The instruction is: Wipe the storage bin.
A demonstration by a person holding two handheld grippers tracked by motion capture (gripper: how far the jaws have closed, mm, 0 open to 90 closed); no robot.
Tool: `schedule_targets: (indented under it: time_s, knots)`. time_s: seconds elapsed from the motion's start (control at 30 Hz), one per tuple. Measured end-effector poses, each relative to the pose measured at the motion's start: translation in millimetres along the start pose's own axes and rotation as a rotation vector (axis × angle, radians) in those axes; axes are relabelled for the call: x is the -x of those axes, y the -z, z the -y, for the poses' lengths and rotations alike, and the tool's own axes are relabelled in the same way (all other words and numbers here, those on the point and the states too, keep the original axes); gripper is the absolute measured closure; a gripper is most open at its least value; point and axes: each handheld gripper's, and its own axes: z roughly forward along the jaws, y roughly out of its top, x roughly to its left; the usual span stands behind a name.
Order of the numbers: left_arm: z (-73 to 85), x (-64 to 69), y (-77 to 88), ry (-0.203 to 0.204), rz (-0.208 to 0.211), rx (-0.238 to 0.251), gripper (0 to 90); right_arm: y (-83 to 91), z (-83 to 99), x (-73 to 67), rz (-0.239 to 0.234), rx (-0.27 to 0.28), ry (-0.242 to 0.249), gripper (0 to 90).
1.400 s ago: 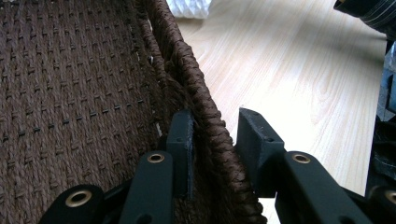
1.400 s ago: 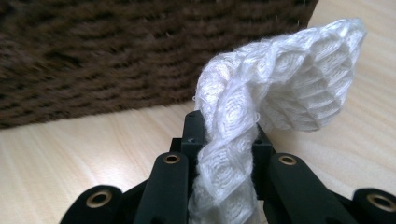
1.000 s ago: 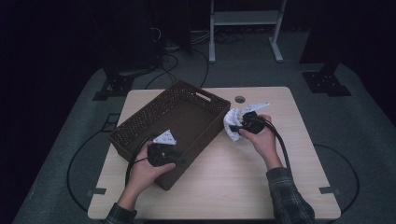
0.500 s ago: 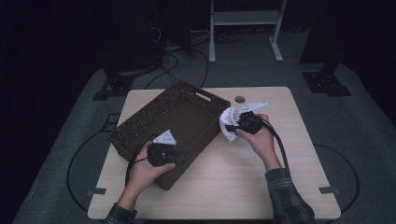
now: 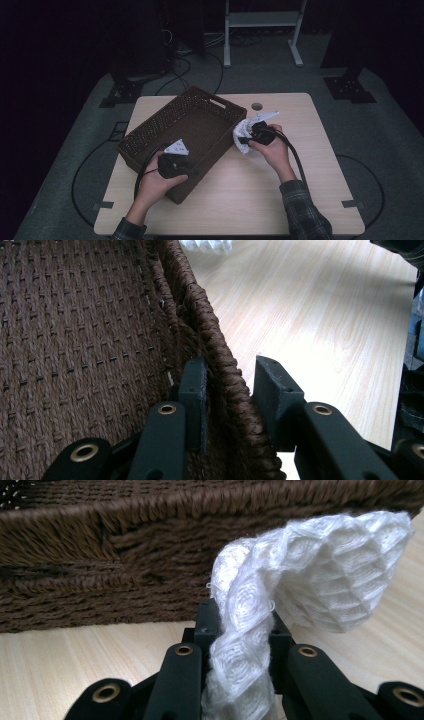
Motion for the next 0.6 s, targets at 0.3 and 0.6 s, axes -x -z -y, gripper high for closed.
schedule_targets:
  time_s: [0.3, 0.6]
  knots:
    - [0.0, 0.0, 0.0, -0.001, 0.000, 0.000, 66.6, -14.6, 9.6, 3.3, -0.009, -0.038, -0.028, 75.1]
    - [0.0, 0.0, 0.0, 0.000, 0.001, 0.000, 66.6, -27.4, 22.1, 5.6, -0.022, -0.074, -0.056, 75.1]
